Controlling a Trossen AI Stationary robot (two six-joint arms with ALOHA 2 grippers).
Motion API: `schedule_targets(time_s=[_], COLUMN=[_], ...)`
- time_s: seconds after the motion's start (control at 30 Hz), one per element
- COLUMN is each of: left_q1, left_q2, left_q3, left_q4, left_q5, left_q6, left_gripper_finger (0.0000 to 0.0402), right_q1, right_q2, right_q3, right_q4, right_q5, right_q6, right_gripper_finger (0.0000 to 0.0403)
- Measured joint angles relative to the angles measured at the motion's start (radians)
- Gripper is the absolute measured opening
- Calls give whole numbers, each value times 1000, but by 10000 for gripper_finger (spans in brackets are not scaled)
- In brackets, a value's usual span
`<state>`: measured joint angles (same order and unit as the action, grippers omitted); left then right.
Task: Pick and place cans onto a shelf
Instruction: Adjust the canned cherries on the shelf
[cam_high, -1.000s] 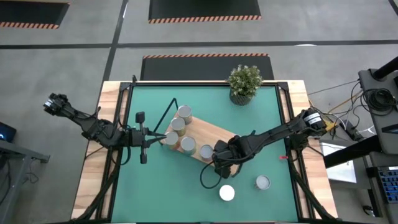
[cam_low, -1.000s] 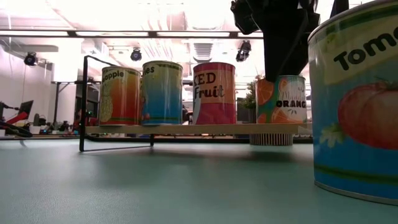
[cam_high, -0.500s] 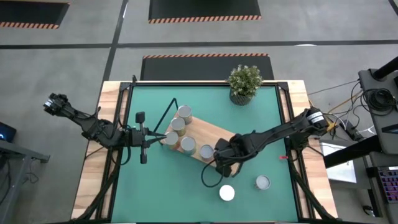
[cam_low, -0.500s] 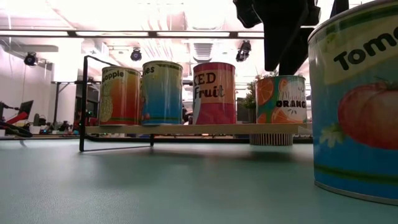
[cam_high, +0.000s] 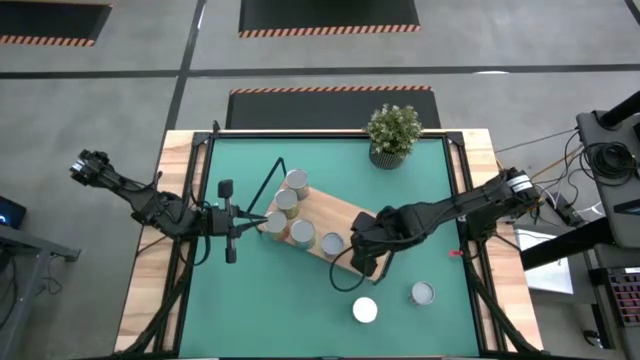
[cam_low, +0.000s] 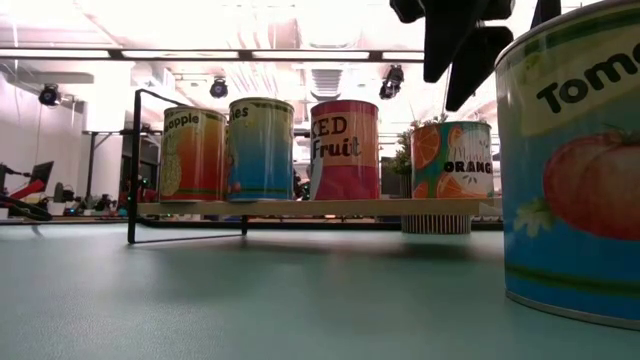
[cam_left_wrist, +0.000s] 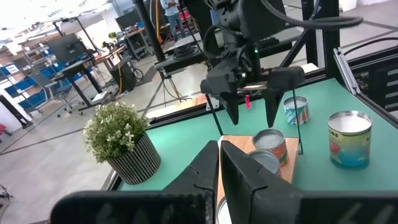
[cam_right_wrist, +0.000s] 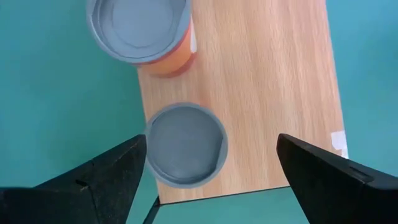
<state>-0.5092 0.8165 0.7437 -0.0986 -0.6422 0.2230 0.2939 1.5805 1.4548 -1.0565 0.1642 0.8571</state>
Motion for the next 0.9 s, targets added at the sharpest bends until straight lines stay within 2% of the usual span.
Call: schedule_targets(time_s=[0.33,0.57,0.9], left_q1=[0,0,0], left_q2=[0,0,0], left_q3=[0,8,8], left_q4=[0,0,1], left_q5=[0,-1,-1], left_q6=[4,26,31], left_gripper_finger=[0,0,0], right_q1=[0,11,85], right_q2=[-36,-37,7], right_q3=[7,114,235], right_q4=[58,74,74], right_q5=[21,23,22], right_q6=[-5,7,8], right_gripper_finger=[327,326,325])
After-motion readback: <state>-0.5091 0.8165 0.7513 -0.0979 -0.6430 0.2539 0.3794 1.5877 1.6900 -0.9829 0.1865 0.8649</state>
